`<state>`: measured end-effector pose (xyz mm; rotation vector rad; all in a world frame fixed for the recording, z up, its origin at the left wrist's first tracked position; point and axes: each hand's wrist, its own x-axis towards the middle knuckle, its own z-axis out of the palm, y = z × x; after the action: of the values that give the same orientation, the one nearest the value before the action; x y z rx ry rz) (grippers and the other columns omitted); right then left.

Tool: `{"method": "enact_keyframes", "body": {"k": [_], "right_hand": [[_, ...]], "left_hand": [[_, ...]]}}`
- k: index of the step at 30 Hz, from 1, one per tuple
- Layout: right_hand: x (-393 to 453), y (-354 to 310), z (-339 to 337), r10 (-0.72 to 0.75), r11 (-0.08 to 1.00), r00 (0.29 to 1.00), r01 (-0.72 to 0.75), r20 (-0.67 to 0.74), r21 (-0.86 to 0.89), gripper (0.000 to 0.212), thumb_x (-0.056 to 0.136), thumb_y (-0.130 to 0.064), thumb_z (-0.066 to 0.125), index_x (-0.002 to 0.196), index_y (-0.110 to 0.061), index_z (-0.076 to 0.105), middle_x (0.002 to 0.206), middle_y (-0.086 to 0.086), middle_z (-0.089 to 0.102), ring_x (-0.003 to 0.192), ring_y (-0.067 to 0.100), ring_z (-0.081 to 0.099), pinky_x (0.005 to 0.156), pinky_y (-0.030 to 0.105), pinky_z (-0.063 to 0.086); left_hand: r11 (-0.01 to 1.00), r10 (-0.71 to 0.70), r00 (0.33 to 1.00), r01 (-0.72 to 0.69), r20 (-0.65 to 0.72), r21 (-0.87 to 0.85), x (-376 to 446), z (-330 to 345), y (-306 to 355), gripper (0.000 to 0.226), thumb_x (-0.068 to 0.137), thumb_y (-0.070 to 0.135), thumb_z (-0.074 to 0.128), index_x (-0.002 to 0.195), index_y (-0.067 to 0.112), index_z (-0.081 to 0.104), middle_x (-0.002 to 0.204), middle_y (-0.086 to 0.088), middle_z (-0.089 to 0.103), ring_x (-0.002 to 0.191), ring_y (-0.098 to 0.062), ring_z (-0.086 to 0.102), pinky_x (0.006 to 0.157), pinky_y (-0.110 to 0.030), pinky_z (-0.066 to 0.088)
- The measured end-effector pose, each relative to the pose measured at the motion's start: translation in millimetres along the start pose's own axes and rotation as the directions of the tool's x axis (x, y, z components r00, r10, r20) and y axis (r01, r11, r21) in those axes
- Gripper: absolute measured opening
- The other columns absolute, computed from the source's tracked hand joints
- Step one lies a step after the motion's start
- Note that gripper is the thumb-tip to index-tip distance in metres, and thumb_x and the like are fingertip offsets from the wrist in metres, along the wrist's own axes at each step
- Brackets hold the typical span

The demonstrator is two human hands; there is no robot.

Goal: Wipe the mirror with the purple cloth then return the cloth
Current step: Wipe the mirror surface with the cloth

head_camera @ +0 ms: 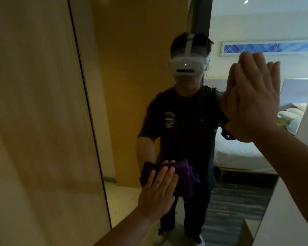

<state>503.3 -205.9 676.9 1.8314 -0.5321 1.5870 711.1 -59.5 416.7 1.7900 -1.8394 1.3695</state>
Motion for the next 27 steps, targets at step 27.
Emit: {"method": "enact_keyframes", "body": {"k": [27], "right_hand": [[-31.5, 50.2, -24.3, -0.05, 0.999, 0.998, 0.05, 0.046, 0.003, 0.047, 0.104, -0.022, 0.042, 0.145, 0.001, 0.044, 0.156, 0.018, 0.032, 0.148, 0.036, 0.025, 0.121, 0.057, 0.017]], "left_hand": [[0.989, -0.142, 0.905, 0.149, -0.401, -0.014, 341.8, -194.7, -93.2, 0.067, 0.095, 0.038, 0.036, 0.152, 0.007, 0.021, 0.16, -0.014, 0.019, 0.148, -0.028, 0.014, 0.12, -0.047, 0.013]]}}
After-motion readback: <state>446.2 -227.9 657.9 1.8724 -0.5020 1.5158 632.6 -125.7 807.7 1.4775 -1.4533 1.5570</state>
